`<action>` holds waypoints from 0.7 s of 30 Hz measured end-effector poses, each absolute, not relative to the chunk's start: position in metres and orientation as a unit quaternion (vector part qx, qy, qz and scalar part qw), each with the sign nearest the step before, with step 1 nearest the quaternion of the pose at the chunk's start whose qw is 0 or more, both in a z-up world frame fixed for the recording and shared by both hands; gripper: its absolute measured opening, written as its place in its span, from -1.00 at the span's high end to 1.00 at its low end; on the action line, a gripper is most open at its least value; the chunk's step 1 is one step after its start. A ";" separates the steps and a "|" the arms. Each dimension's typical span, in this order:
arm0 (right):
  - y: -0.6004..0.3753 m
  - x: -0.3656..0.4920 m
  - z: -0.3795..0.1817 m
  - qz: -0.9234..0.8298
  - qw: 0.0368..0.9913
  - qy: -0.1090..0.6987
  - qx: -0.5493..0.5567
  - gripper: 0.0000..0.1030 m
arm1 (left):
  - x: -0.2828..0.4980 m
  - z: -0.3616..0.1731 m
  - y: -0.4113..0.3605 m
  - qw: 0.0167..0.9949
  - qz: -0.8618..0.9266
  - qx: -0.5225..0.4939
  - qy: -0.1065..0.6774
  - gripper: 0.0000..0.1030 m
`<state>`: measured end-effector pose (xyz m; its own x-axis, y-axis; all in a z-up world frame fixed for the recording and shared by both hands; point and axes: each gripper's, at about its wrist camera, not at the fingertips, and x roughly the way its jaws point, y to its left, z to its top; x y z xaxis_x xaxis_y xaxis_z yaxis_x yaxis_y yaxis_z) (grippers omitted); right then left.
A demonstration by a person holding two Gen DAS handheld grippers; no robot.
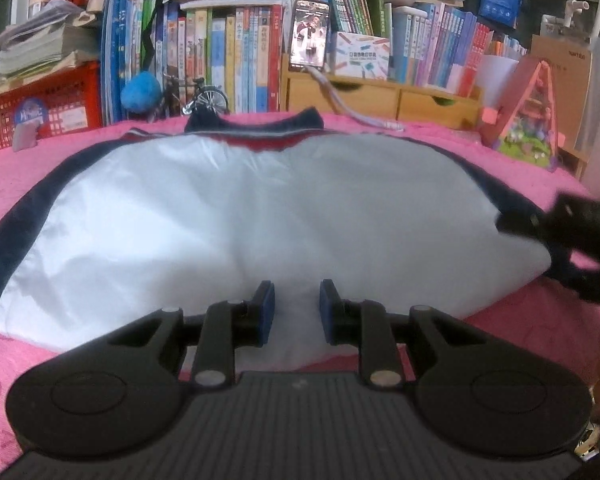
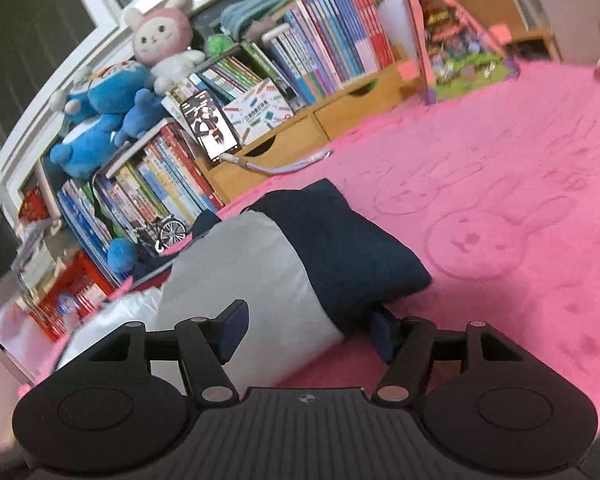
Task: Fold clothes
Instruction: 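Grasp the navy side with both tools and fold it over the white front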
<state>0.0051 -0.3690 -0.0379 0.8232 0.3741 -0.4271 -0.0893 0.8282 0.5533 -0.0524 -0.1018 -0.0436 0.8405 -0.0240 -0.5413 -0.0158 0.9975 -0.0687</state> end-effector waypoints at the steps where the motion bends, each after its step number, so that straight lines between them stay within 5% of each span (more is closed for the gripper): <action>1: -0.372 0.013 -0.038 0.128 0.912 0.273 0.280 -0.23 | -0.053 -0.044 -0.102 0.959 -0.003 -0.036 0.282 0.54; 8: -0.374 0.046 -0.037 0.127 0.905 0.282 0.292 -0.18 | -0.055 -0.046 -0.100 0.960 -0.010 -0.045 0.276 0.54; 10: -0.372 0.053 -0.036 0.118 0.905 0.295 0.283 0.32 | -0.054 -0.045 -0.088 0.956 -0.029 -0.079 0.280 0.55; 13: -0.364 0.055 -0.026 0.101 0.912 0.304 0.257 0.64 | -0.060 -0.042 -0.037 0.933 -0.065 -0.216 0.279 0.55; 21: -0.191 -0.003 0.039 0.189 0.973 0.127 -0.048 0.73 | -0.126 -0.037 0.104 0.915 -0.008 -0.377 0.145 0.51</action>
<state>-0.0030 -0.1913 0.0389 0.8965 0.3553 -0.2648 -0.3797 0.9240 -0.0455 -0.1261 0.1040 -0.0370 0.9577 -0.1247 -0.2593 -0.0943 0.7154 -0.6923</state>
